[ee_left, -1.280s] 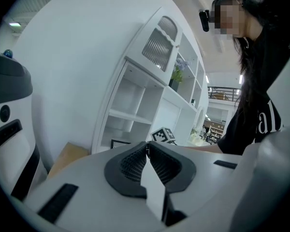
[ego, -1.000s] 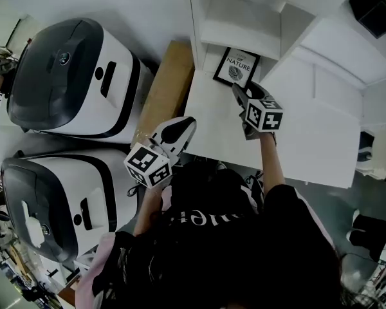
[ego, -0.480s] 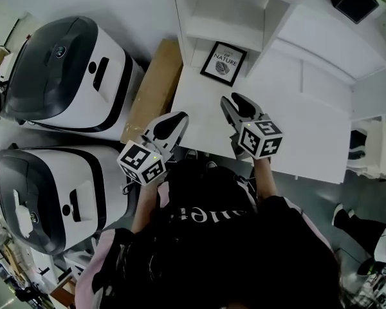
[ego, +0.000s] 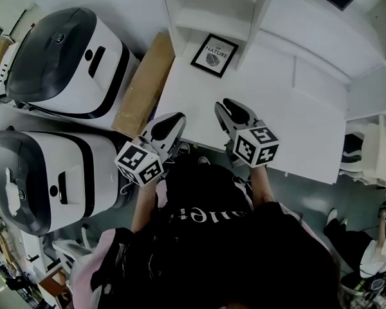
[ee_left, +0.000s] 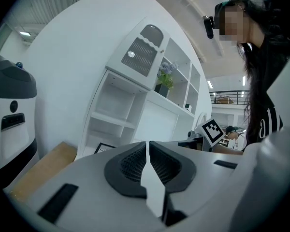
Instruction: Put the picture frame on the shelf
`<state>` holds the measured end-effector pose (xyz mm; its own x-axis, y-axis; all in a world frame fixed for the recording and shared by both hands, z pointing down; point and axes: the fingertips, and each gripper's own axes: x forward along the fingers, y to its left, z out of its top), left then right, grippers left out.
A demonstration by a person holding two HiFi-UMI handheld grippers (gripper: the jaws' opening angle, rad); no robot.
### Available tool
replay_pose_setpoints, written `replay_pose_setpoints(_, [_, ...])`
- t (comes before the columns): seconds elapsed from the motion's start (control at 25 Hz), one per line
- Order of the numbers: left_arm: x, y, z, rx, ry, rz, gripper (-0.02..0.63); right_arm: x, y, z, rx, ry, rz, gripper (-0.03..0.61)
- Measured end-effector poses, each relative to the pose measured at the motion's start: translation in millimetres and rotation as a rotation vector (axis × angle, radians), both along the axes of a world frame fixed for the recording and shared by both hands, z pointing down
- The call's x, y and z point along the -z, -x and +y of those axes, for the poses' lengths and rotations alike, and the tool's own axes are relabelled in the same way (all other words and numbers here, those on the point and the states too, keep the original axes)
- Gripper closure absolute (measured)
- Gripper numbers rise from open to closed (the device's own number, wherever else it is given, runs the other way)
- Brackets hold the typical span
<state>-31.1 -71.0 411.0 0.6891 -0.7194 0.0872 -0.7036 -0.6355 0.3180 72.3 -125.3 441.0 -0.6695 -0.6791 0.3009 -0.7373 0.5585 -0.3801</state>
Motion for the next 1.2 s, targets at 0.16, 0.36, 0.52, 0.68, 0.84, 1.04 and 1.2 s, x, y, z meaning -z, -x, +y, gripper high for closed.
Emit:
replay_pose_setpoints(0.16, [-1.6, -13.8, 12.0, -0.021, 0.008, -0.008, 0.584, 5.1, -10.9, 16.2, -0.005, 0.006, -0.03, 0.453])
replay_pose_setpoints(0.36, [-1.8, -24.2, 15.4, -0.073, 0.016, -0.013, 0.584, 8.3, -17.5, 33.1, -0.036, 0.016, -0.046, 0.456])
replay_pose_setpoints(0.52, [-1.0, -28.0, 16.1, -0.13, 0.013, -0.011, 0.585, 9.2, -16.6, 42.5, -0.082, 0.021, -0.059, 0.456])
replay_pose_setpoints(0.68, [-0.1, -26.0, 24.9, -0.189, 0.014, 0.0, 0.584, 12.5, -13.3, 50.2, -0.159, 0.005, -0.052, 0.456])
replay_pose_setpoints(0.84, [-3.8, -9.7, 41.2, -0.244, 0.018, -0.001, 0.584, 13.5, -1.2, 67.3, -0.22, -0.01, -0.056, 0.456])
replay_pose_setpoints(1.04, [-5.4, 19.3, 51.5, -0.279, 0.0, -0.015, 0.584, 14.6, 18.8, 87.8, -0.265, -0.026, -0.068, 0.47])
replay_pose_setpoints(1.2, [0.3, 35.8, 57.6, -0.294, -0.025, 0.0, 0.584, 17.3, 31.7, 102.4, -0.299, -0.054, -0.058, 0.5])
